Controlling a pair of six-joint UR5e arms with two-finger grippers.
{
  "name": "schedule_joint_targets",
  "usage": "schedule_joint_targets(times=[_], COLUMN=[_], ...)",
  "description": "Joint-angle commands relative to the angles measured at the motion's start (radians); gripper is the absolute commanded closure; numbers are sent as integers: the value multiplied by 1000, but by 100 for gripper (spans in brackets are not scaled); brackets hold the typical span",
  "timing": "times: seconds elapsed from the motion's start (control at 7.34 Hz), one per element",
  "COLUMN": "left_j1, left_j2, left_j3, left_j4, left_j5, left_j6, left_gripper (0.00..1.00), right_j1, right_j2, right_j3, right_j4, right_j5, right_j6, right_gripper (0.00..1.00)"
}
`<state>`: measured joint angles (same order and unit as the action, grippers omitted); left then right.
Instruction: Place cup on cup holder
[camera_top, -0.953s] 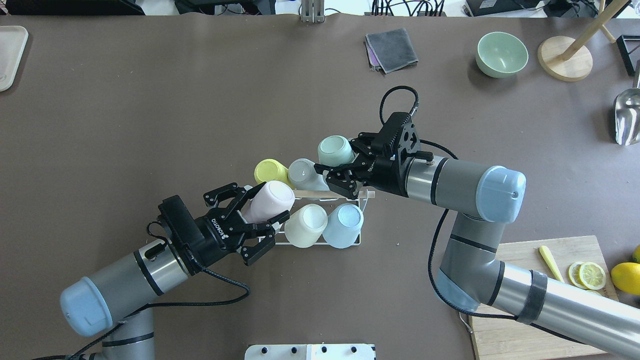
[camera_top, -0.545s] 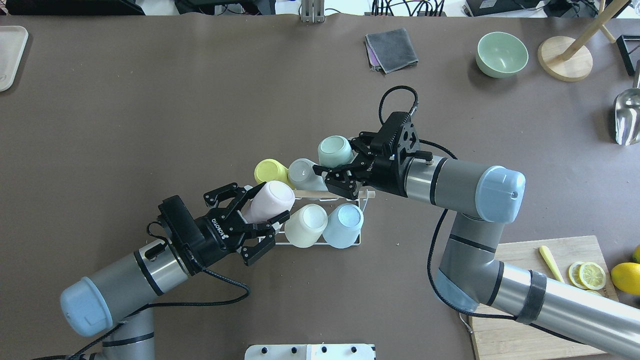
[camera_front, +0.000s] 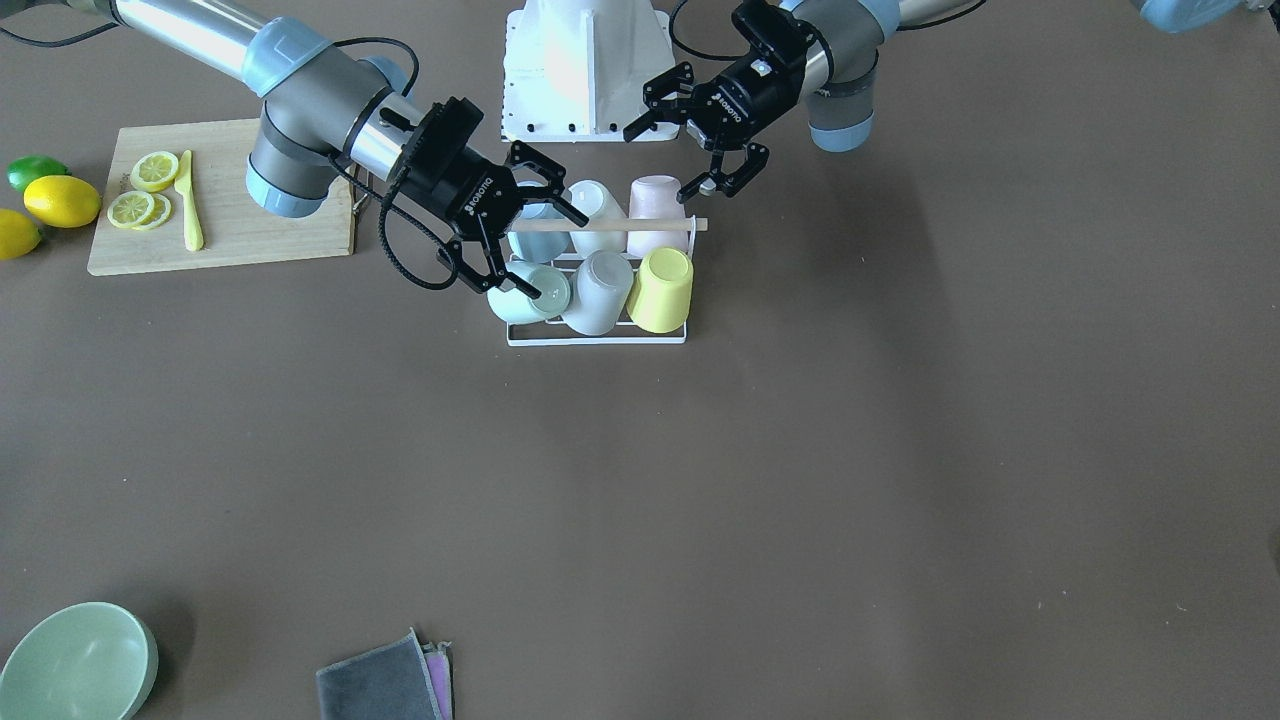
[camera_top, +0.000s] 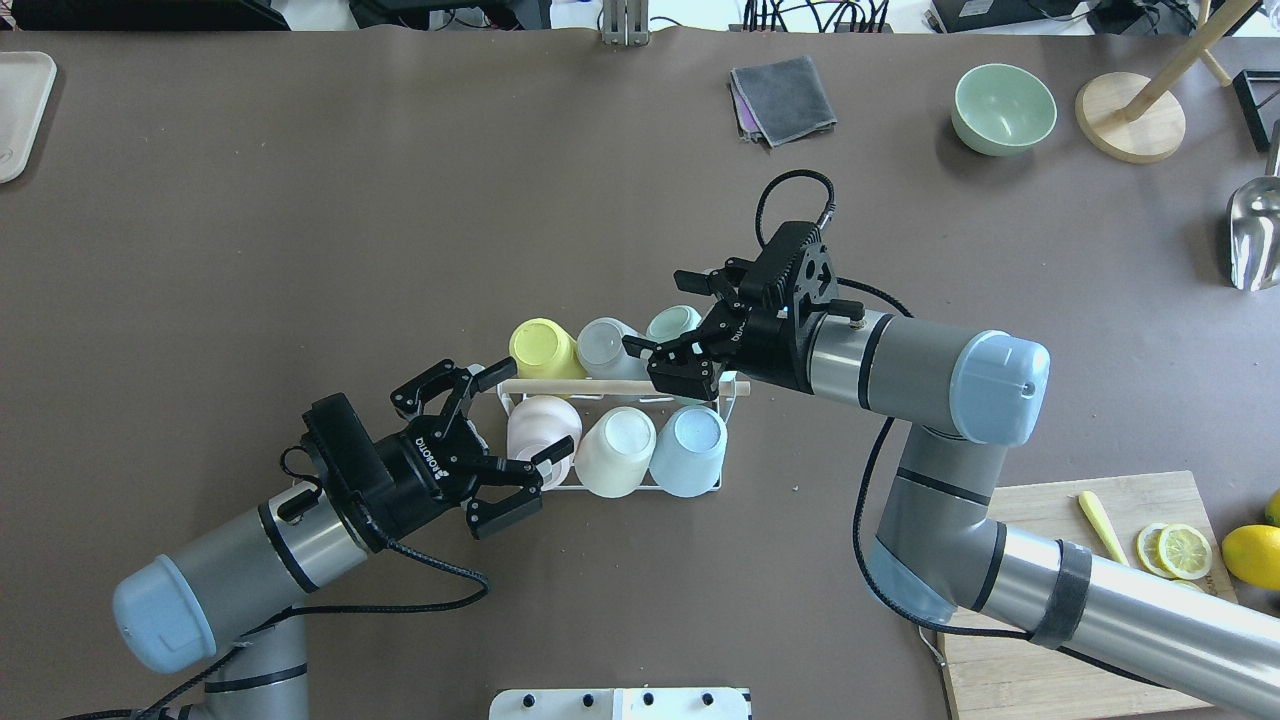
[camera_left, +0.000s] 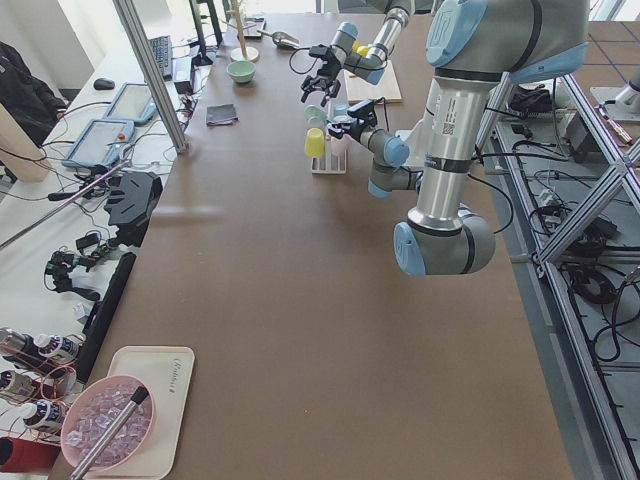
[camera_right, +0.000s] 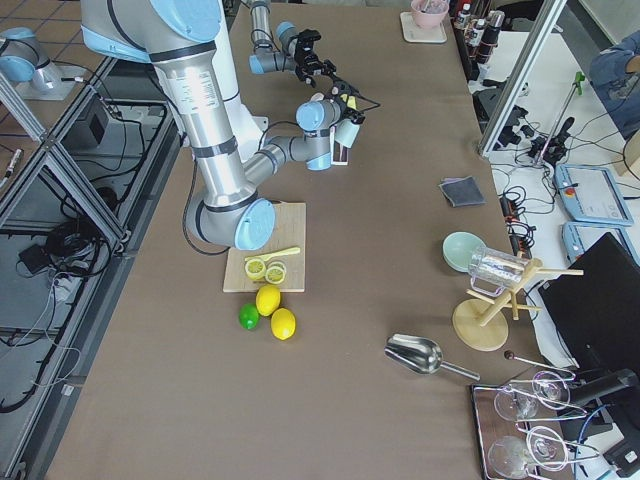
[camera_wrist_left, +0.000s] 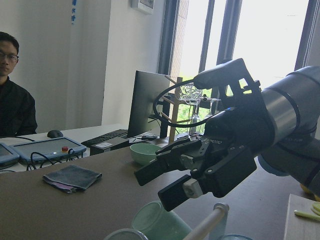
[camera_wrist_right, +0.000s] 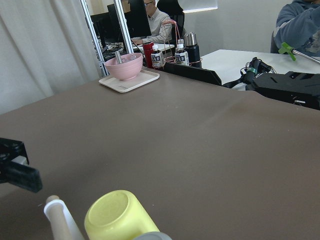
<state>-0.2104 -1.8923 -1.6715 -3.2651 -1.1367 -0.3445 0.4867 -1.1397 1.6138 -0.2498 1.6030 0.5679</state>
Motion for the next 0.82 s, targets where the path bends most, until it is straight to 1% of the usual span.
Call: schedule_joint_targets(times=[0.0, 0.14, 0.27, 0.41, 0.54, 0.68], left_j1=[-17, -41, -75, -111, -142, -226], left_j2=[-1, -1, -1, -4, -19, -43], left_j3=[-61, -89, -126, -149, -146, -139], left_j4=[10, 31, 95, 172, 242, 365], left_j5=[-2, -3, -9, -17, -35, -126], left_j6=[1, -1, -7, -17, -19, -21], left_gripper=[2, 2, 2, 2, 2, 2], right_j1=[1, 1, 1, 1, 1, 3], right_j2=[2, 2, 3, 3, 5, 3], right_j3=[11, 23, 82, 177, 269, 360], right_j4=[-6, -31, -128, -290, -430, -583], right_j5=[2, 5, 11, 18, 38, 73], right_j6=[13, 56, 58, 60, 79, 96], right_gripper=[0, 0, 0, 0, 0, 0])
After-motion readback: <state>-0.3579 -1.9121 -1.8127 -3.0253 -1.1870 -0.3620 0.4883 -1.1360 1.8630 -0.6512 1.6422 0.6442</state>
